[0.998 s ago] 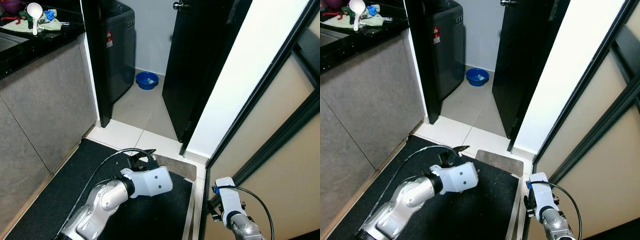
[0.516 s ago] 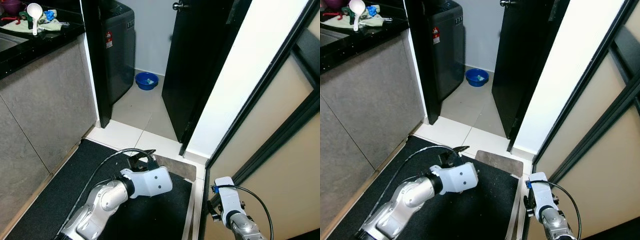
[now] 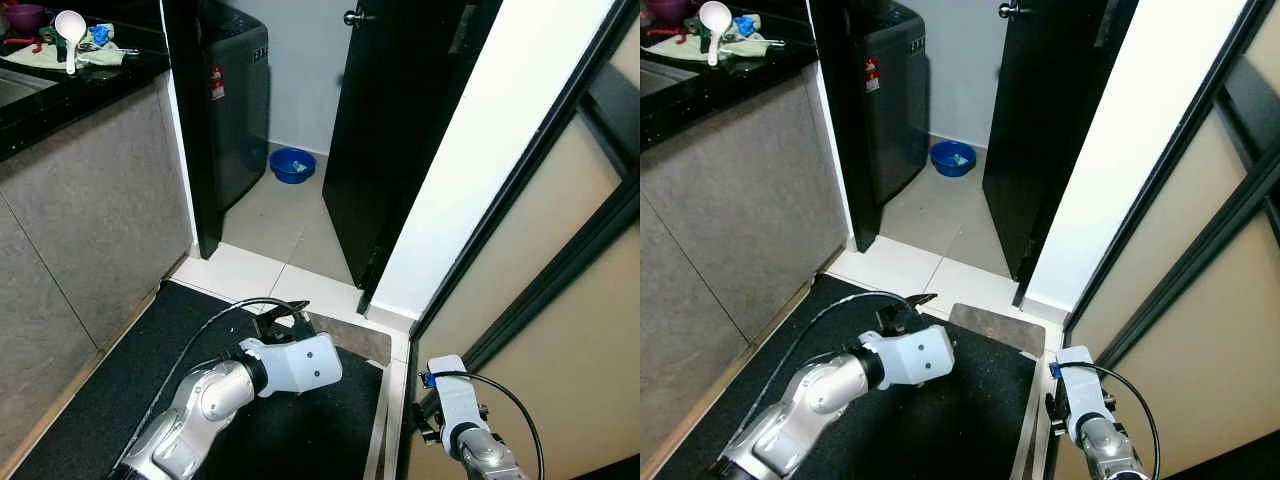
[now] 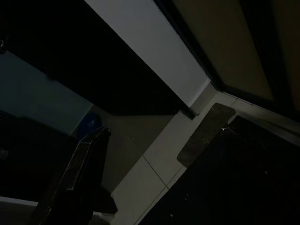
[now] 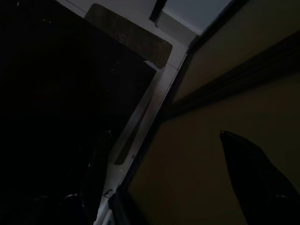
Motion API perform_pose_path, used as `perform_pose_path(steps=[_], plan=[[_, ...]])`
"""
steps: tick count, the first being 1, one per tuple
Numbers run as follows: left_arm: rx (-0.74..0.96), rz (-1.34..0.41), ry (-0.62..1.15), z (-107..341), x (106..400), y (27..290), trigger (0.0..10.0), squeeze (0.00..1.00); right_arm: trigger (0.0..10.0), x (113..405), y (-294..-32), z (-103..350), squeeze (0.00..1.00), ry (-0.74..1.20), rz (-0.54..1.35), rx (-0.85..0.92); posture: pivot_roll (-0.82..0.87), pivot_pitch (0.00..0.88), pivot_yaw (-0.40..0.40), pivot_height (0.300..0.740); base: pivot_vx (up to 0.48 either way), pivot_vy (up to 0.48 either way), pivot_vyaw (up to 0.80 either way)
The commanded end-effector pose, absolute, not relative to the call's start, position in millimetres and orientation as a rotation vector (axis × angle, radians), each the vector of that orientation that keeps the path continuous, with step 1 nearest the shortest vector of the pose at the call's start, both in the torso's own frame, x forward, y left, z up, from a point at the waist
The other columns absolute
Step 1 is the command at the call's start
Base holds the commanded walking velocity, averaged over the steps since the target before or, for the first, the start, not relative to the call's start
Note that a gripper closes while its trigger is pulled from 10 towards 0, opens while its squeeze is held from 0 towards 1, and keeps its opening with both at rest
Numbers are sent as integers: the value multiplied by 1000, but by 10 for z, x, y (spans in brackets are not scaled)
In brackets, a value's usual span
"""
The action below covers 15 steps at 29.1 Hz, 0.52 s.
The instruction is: Kitchen organization
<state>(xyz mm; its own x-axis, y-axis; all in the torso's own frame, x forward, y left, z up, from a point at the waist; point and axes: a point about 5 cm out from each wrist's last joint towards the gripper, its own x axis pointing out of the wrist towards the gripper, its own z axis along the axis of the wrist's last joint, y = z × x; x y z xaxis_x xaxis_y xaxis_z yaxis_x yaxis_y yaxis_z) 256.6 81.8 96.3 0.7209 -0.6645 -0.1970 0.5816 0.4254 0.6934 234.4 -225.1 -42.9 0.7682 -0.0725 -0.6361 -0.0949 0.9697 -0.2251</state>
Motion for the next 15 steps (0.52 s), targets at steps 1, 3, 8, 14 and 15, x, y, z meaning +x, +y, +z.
perform_pose_path(steps=[1, 3, 8, 14, 15], plan=[[808, -784, -116, 953, 2591, 830, 10000, 0, 10000, 2334, -2260, -438, 0, 707, 0, -247, 105, 0, -109, 740, 0, 0, 0], [807, -785, -116, 949, 2600, 829, 10000, 0, 10000, 2348, -2255, -429, 0, 701, 0, -247, 96, 0, -106, 740, 0, 0, 0], [806, -785, -117, 947, 2609, 823, 10000, 0, 10000, 2359, -2260, -419, 0, 695, -1, -248, 94, 0, -108, 740, 0, 0, 0], [804, -784, -117, 933, 2626, 821, 10000, 0, 10000, 2383, -2280, -395, 0, 685, -5, -254, 81, 0, -106, 740, 0, 0, 0], [804, -784, -116, 929, 2631, 823, 10000, 0, 10000, 2392, -2280, -389, 0, 683, -4, -257, 81, 0, -106, 740, 0, 0, 0]])
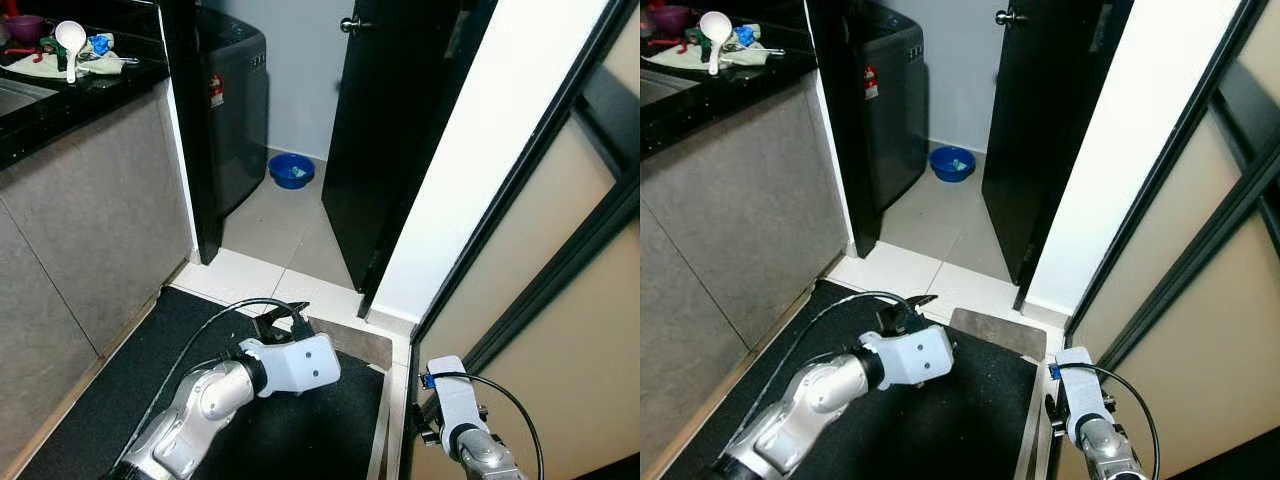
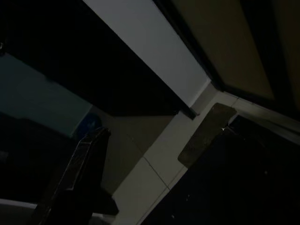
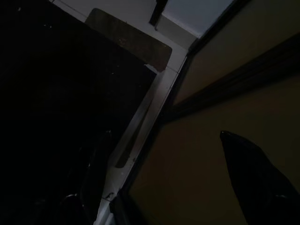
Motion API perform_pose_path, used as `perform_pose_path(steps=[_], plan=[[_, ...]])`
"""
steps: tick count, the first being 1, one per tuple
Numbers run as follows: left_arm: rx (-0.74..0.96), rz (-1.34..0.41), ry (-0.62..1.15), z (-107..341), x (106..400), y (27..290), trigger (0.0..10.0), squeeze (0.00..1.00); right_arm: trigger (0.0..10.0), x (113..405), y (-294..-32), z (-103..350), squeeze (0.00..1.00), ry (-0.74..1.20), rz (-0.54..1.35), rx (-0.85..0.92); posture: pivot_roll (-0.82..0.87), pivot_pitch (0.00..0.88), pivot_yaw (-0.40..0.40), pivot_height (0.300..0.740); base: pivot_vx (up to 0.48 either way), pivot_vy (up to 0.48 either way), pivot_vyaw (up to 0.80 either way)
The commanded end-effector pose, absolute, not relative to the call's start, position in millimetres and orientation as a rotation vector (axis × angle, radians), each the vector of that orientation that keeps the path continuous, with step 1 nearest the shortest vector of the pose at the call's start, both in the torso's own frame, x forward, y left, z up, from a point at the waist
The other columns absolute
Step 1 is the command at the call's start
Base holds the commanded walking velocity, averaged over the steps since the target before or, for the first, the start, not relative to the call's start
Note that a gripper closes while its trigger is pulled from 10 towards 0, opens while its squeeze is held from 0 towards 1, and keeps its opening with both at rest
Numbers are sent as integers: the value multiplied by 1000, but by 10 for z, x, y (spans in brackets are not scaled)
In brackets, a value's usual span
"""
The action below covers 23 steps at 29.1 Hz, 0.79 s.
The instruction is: Kitchen organization
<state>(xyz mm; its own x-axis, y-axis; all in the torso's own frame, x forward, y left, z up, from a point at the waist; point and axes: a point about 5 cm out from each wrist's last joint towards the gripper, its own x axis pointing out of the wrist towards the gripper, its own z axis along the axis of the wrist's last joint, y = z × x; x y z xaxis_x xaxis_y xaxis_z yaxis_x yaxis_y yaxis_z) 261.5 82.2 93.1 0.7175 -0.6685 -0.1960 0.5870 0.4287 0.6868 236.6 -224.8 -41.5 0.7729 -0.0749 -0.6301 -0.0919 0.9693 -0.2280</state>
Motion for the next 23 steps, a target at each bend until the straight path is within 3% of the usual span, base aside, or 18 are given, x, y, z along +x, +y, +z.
perform_pose_path(steps=[1, 23], plan=[[804, -784, -116, 930, 2634, 824, 10000, 0, 10000, 2396, -2279, -386, 0, 682, -3, -258, 73, 0, -99, 740, 0, 0, 0], [802, -785, -116, 903, 2649, 822, 10000, 0, 10000, 2467, -2258, -337, 0, 656, -6, -260, 65, 0, -94, 740, 0, 0, 0]])
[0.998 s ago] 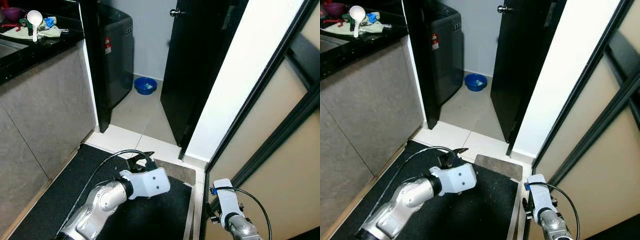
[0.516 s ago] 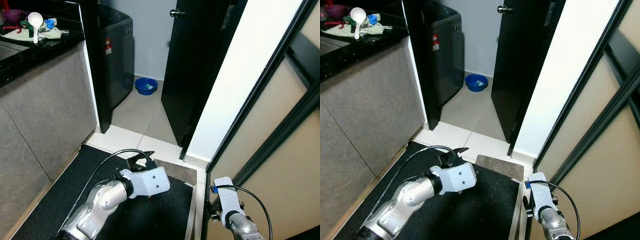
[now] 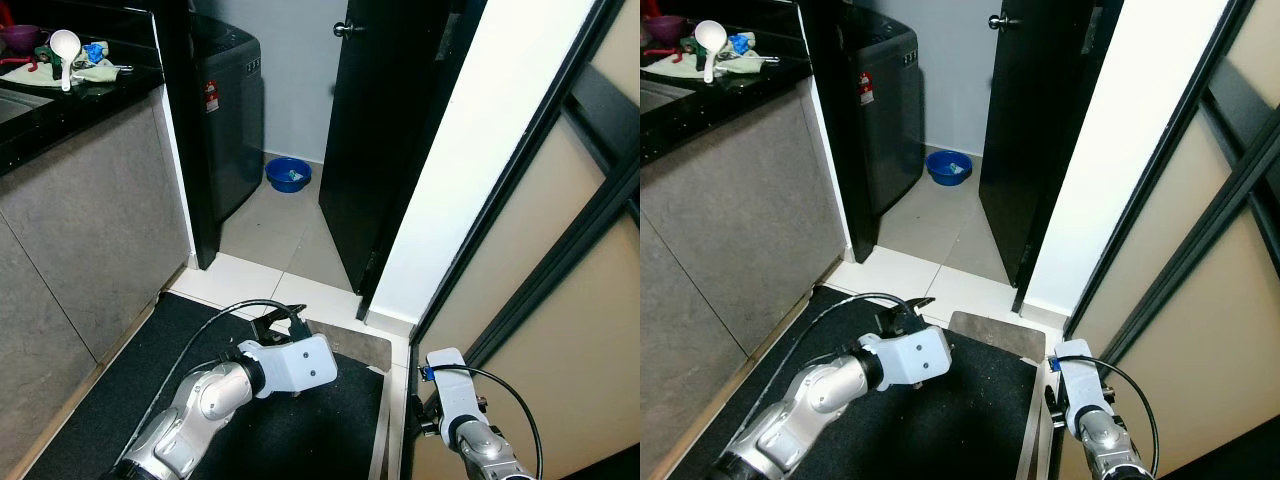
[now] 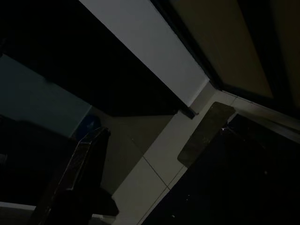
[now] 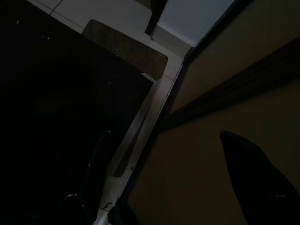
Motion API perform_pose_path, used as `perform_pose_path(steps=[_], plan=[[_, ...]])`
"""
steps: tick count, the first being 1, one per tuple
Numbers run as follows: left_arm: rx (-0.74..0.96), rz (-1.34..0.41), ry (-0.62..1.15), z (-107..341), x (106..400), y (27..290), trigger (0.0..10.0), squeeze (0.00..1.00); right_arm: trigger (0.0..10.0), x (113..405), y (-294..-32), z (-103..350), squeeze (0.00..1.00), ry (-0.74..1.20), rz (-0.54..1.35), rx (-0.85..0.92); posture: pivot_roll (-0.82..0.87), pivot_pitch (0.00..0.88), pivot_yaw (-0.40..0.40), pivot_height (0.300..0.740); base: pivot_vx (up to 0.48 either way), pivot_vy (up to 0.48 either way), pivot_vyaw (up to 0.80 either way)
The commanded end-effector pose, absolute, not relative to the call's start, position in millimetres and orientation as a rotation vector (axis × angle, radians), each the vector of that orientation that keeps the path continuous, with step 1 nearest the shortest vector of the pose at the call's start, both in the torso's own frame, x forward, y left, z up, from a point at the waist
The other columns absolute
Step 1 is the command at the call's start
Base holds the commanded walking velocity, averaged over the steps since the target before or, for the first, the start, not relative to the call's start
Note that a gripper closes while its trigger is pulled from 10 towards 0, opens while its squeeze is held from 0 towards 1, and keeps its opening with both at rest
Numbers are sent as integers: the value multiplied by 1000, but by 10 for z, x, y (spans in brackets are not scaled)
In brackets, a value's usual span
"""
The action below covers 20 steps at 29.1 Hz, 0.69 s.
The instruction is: Kitchen organization
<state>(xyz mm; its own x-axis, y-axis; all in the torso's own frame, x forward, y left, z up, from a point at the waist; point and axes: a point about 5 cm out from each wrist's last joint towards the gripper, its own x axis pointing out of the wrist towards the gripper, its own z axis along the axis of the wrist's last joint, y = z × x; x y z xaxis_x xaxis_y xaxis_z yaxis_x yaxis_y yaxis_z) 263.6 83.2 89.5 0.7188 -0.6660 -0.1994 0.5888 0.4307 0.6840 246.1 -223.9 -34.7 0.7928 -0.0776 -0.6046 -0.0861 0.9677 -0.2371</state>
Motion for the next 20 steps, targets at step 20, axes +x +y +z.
perform_pose_path(steps=[20], plan=[[797, -788, -120, 894, 2643, 834, 10000, 0, 10000, 2331, -2253, -437, 0, 702, 12, -253, 69, 0, -93, 740, 0, 0, 0]])
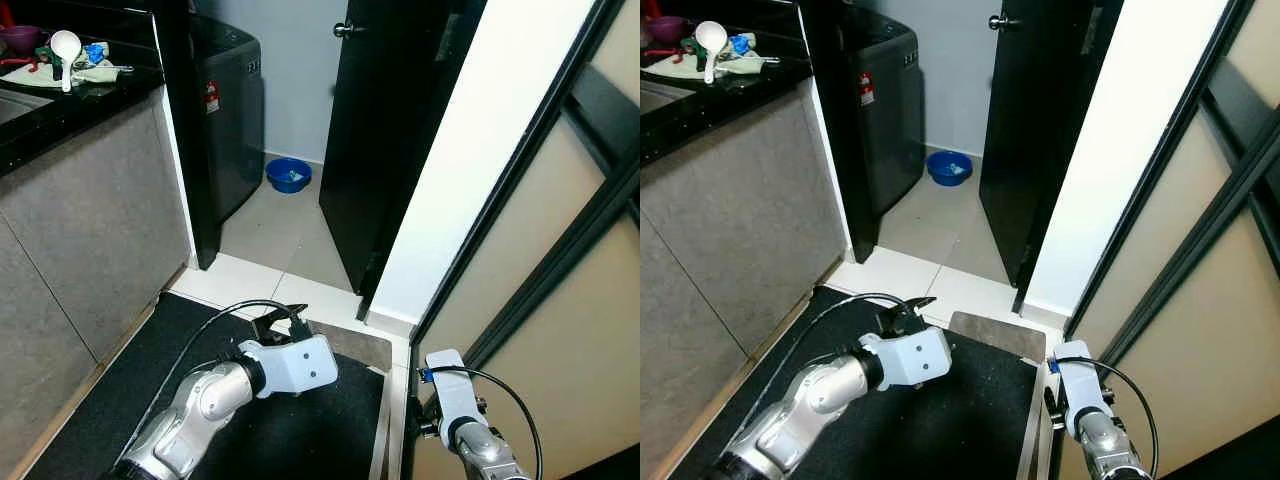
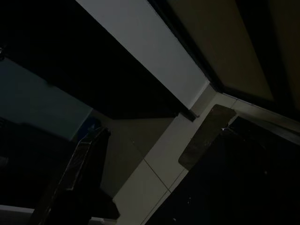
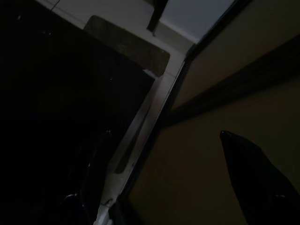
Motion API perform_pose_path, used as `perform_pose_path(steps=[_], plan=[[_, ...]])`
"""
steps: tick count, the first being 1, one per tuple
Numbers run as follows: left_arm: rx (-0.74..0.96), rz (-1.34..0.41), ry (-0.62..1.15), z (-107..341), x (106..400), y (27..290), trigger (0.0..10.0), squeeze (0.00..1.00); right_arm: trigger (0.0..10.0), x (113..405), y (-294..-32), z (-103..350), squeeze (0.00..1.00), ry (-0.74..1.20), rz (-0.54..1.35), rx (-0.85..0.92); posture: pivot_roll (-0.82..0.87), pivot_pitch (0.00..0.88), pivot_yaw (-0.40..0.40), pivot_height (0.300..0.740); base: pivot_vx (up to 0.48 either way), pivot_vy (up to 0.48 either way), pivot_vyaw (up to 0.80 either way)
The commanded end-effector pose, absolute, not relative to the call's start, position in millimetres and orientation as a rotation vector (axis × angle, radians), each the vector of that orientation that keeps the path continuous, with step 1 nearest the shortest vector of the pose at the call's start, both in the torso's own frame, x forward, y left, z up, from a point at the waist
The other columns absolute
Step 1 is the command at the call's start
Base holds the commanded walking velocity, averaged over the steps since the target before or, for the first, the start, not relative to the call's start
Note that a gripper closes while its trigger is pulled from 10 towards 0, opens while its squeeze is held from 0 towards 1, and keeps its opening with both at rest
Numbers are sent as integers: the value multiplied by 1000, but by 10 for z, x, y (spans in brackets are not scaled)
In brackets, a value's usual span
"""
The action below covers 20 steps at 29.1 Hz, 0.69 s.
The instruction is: Kitchen organization
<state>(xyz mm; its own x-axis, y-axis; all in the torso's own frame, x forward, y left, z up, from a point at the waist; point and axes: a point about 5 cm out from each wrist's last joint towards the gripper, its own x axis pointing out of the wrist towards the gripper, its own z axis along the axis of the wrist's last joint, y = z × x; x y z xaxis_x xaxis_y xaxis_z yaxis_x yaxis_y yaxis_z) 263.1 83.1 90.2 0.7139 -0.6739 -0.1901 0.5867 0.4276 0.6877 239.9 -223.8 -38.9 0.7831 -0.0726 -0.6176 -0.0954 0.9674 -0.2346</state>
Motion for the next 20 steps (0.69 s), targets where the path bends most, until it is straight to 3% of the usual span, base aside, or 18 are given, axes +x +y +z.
perform_pose_path(steps=[1, 4, 20], plan=[[798, -789, -120, 893, 2642, 834, 10000, 0, 10000, 2321, -2247, -445, 0, 705, 21, -256, 69, 0, -93, 740, 0, 0, 0], [798, -789, -120, 889, 2641, 830, 10000, 0, 10000, 2264, -2244, -483, 0, 728, 67, -319, 73, 0, -97, 740, 0, 0, 0], [800, -789, -118, 871, 2636, 826, 10000, 0, 10000, 1968, -2357, -631, 0, 819, 77, -258, 90, 0, -104, 740, 0, 0, 0]])
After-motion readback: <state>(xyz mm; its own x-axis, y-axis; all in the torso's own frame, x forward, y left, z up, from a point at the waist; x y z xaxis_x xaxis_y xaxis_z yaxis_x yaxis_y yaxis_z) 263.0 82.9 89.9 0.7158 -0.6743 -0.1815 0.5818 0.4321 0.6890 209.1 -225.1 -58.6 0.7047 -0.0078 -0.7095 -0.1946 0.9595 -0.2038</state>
